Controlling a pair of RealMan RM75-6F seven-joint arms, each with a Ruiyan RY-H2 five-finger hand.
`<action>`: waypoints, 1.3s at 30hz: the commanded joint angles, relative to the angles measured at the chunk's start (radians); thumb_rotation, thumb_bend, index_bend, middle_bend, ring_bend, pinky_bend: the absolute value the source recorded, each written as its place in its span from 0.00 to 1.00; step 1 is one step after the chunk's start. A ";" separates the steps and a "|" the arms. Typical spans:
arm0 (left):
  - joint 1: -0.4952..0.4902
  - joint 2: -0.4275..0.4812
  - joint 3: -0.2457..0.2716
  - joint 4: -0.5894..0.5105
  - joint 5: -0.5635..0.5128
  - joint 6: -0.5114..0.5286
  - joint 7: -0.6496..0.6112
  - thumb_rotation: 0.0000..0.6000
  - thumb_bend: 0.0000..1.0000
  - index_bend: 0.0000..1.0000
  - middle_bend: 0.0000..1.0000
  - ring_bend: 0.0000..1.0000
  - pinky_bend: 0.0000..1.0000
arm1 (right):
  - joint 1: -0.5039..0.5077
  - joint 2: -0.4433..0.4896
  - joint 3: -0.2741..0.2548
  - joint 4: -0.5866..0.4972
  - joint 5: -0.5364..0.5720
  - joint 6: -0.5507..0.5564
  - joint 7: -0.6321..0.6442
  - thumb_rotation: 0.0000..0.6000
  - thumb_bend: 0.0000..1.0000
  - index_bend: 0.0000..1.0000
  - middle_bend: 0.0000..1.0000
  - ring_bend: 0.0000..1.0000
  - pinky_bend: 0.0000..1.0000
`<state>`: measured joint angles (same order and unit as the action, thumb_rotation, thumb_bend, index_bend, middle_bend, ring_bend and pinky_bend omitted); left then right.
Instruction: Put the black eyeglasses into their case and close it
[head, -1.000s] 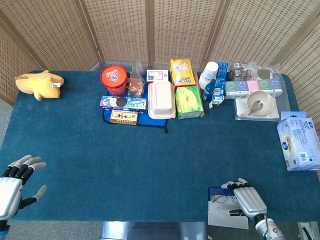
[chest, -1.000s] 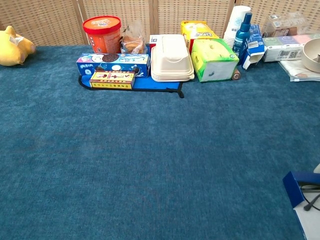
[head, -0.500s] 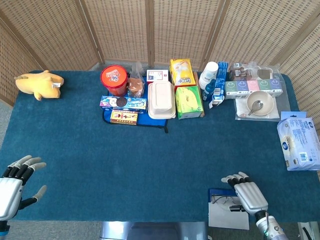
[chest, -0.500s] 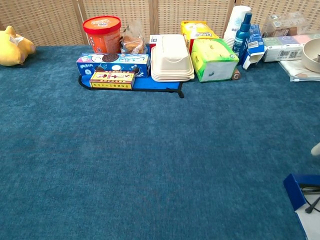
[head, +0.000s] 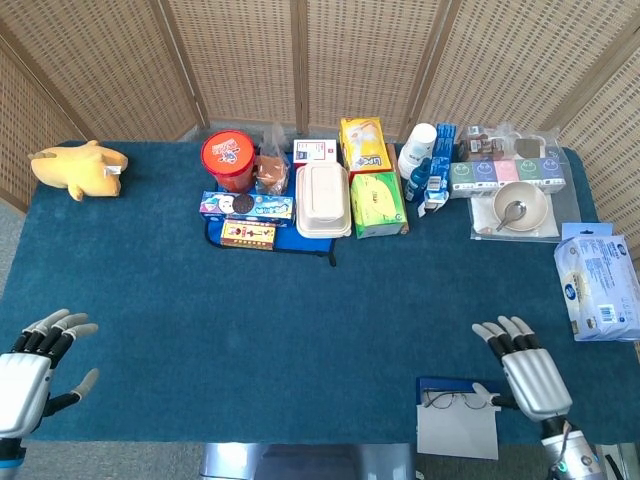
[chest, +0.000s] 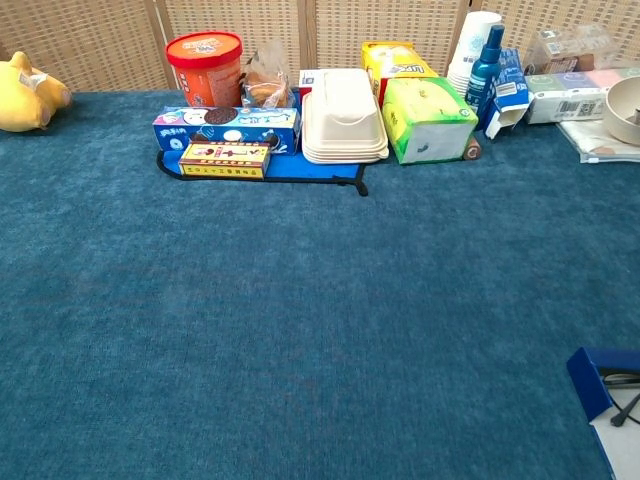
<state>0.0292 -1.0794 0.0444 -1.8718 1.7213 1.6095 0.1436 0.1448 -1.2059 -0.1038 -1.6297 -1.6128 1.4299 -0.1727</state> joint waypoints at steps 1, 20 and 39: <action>0.000 -0.005 -0.005 0.008 0.001 0.008 -0.007 1.00 0.23 0.28 0.25 0.16 0.19 | -0.053 -0.057 -0.015 0.105 -0.054 0.070 0.083 0.82 0.24 0.14 0.18 0.09 0.14; -0.024 0.070 -0.050 -0.049 -0.002 0.036 -0.074 1.00 0.23 0.27 0.25 0.16 0.19 | -0.228 -0.271 -0.063 0.474 -0.126 0.284 0.254 0.85 0.24 0.03 0.12 0.07 0.14; -0.033 0.109 -0.052 -0.088 0.028 0.042 -0.071 1.00 0.23 0.26 0.25 0.16 0.19 | -0.338 -0.402 -0.072 0.762 -0.125 0.372 0.387 0.98 0.30 0.00 0.07 0.05 0.14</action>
<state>-0.0039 -0.9708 -0.0081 -1.9595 1.7490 1.6507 0.0725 -0.1736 -1.5804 -0.1748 -0.9081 -1.7411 1.7878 0.1901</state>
